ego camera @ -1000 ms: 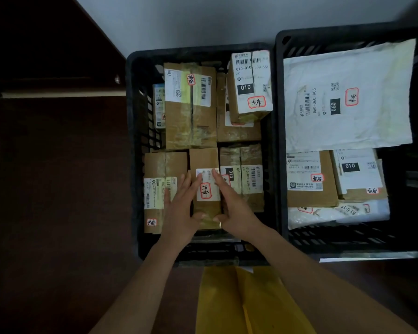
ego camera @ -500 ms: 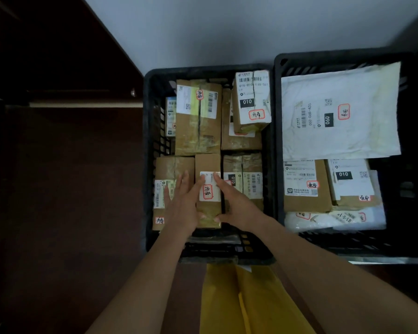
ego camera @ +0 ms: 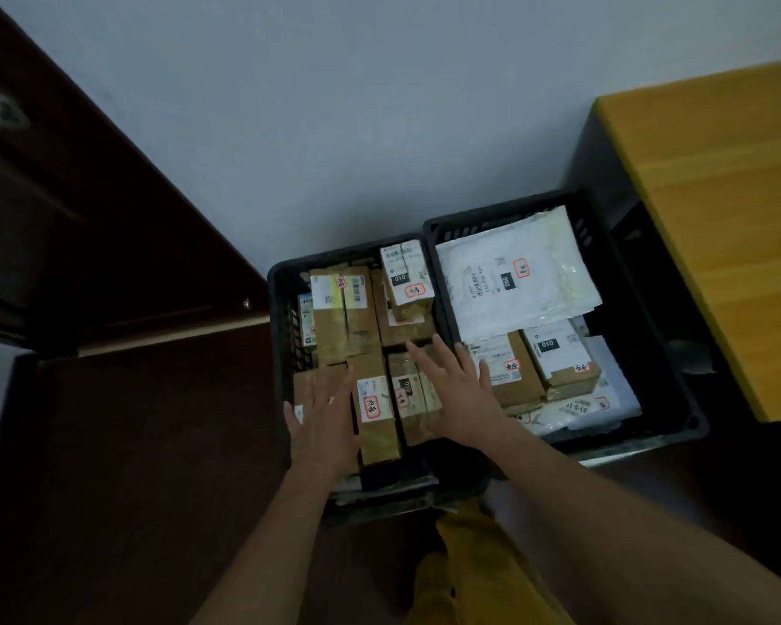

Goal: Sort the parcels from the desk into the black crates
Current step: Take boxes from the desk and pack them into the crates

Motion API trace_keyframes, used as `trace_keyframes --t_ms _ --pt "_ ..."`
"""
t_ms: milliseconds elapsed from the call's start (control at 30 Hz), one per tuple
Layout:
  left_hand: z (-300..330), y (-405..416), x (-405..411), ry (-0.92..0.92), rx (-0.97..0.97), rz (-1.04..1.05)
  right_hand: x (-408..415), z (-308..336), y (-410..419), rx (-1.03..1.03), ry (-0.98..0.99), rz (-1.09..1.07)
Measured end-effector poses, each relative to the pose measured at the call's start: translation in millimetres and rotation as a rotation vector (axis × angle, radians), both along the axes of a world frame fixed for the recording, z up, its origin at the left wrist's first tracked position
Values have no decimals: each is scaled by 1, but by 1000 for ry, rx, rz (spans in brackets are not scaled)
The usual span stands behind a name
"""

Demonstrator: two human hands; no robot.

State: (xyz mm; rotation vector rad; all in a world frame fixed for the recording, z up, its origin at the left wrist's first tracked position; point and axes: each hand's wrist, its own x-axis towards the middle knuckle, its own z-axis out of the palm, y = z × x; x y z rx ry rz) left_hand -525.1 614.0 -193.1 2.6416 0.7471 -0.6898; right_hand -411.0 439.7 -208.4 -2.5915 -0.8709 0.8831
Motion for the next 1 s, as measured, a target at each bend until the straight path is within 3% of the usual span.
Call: trace_keyframes --t_ms 300,533,800,1000 --pt "77 -26 1 -106 97 -152 -32 88 -53 41 -183 -167" --pt "146 -96 40 -249 86 -318 -31 148 -131 37 -278 -329" --pt "205 -227 109 -334 104 -538 -5 209 -260 78 -361 -515" --pt "226 -382 167 -427 77 -689 18 228 -398 66 -453 -659"
